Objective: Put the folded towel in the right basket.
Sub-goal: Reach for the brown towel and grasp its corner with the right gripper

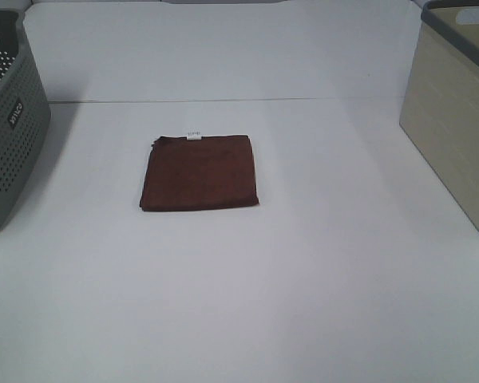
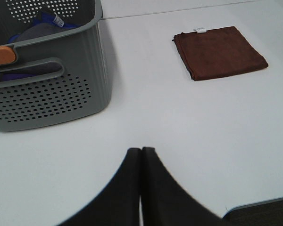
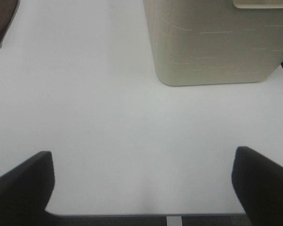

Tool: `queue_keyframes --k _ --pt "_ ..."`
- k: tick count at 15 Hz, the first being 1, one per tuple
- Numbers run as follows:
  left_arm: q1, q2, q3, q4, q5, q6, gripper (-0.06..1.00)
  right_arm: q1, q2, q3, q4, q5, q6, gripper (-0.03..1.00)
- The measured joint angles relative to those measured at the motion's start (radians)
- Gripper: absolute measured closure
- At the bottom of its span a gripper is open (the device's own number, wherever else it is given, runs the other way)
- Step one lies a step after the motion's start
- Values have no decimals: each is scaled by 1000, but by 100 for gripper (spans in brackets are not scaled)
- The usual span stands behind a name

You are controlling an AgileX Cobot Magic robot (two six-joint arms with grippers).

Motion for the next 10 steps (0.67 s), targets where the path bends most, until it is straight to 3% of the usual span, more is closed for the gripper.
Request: queue_keyframes --k 10 --pt "0 0 0 0 0 0 94 0 0 0 0 0 0 -1"
